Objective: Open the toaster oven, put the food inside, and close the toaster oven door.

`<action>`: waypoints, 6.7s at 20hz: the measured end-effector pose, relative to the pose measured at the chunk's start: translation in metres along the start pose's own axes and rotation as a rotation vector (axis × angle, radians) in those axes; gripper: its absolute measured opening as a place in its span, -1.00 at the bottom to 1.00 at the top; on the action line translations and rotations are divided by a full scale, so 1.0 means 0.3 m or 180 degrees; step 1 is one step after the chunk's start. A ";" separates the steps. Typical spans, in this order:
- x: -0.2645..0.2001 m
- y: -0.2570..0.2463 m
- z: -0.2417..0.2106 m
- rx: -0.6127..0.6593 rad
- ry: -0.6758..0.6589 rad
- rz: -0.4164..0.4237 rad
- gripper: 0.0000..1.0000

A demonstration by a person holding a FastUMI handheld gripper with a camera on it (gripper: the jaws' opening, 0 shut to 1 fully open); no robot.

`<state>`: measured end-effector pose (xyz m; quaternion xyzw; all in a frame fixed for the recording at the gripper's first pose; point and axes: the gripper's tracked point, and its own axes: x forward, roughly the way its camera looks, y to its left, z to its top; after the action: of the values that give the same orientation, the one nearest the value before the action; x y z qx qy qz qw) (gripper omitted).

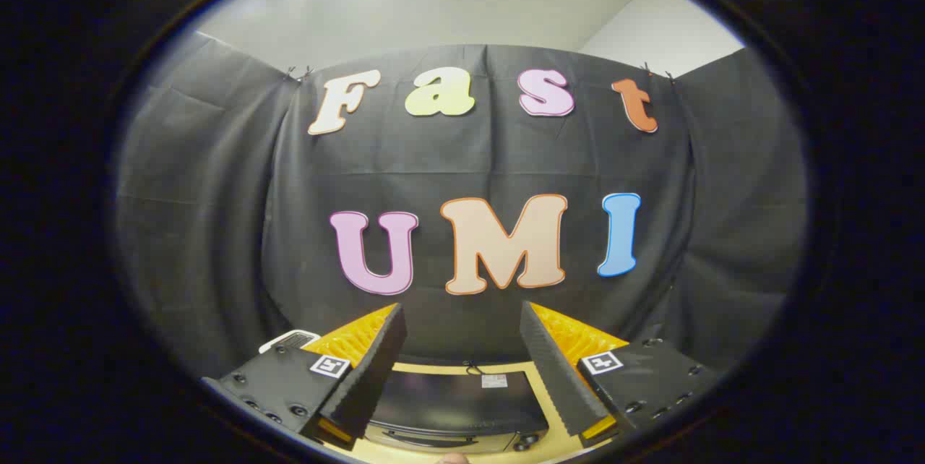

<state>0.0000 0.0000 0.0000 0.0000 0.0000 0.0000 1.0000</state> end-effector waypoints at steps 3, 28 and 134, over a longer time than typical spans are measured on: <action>0.011 -0.023 0.013 0.0029 -0.0039 -0.0042 1.00; 0.098 0.054 -0.212 0.0153 0.0297 -0.0056 0.99; -0.584 -0.860 -1.607 -0.0434 0.3606 -0.1578 0.78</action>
<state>-0.1751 -0.2581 -0.4821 -0.0639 0.5306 -0.2321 0.8127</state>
